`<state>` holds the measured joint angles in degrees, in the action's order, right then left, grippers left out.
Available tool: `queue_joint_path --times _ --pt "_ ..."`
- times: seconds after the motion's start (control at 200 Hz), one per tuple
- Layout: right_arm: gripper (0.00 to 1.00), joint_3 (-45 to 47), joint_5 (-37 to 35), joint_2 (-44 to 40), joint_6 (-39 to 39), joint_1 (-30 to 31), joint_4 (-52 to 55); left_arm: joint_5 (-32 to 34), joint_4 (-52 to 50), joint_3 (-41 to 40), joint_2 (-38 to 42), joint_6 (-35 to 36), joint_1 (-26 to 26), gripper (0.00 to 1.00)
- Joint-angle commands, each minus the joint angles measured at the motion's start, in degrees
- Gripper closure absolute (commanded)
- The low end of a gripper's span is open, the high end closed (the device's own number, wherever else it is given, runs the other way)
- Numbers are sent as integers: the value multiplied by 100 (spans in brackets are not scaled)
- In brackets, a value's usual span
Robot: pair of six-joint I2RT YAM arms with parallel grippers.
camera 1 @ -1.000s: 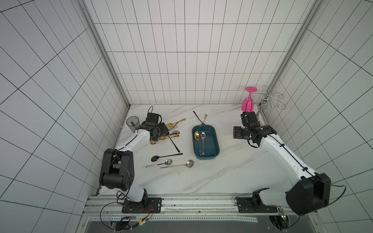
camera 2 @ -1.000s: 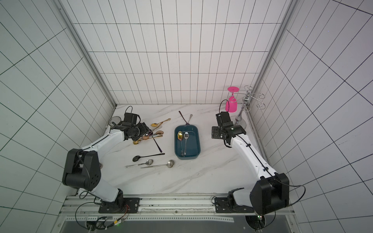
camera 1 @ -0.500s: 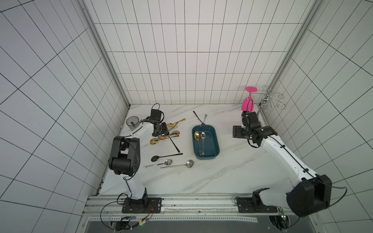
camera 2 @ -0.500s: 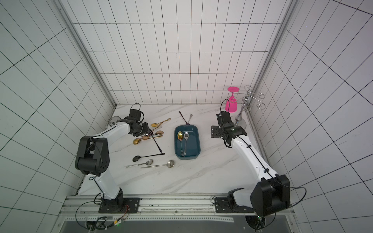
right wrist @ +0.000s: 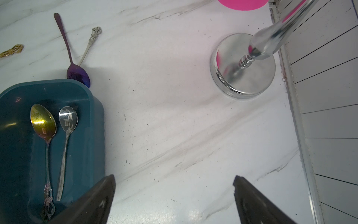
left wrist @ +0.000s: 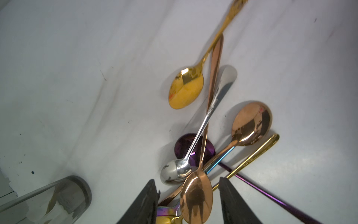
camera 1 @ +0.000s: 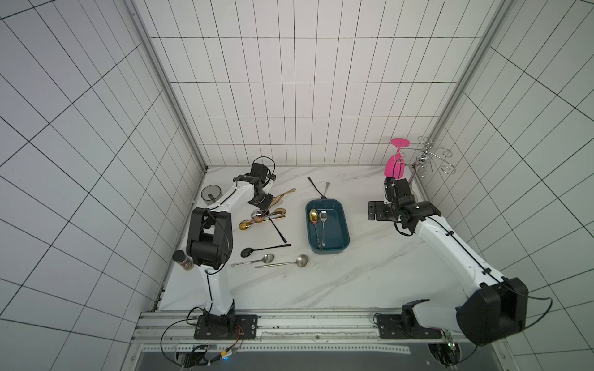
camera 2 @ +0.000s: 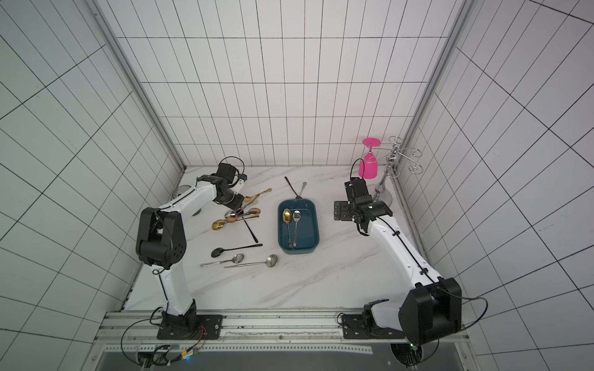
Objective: Put the spoon into the storage box
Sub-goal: Pick up the spoon from the center of the board.
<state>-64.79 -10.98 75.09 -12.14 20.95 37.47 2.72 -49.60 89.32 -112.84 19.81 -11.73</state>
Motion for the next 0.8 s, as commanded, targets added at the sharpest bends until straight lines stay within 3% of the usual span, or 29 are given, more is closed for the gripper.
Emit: queue_joint_path --times 0.0,0.425,0.795 --pt "1 141 6 -94 45 -65 -59 36 -550 353 -162 883 -20 47" --pt "2 150 26 23 62 -66 -74 375 -816 1140 -1008 1472 -234 58" --pt "1 168 26 47 76 -68 -73 621 -792 1301 -1385 1659 -202 65"
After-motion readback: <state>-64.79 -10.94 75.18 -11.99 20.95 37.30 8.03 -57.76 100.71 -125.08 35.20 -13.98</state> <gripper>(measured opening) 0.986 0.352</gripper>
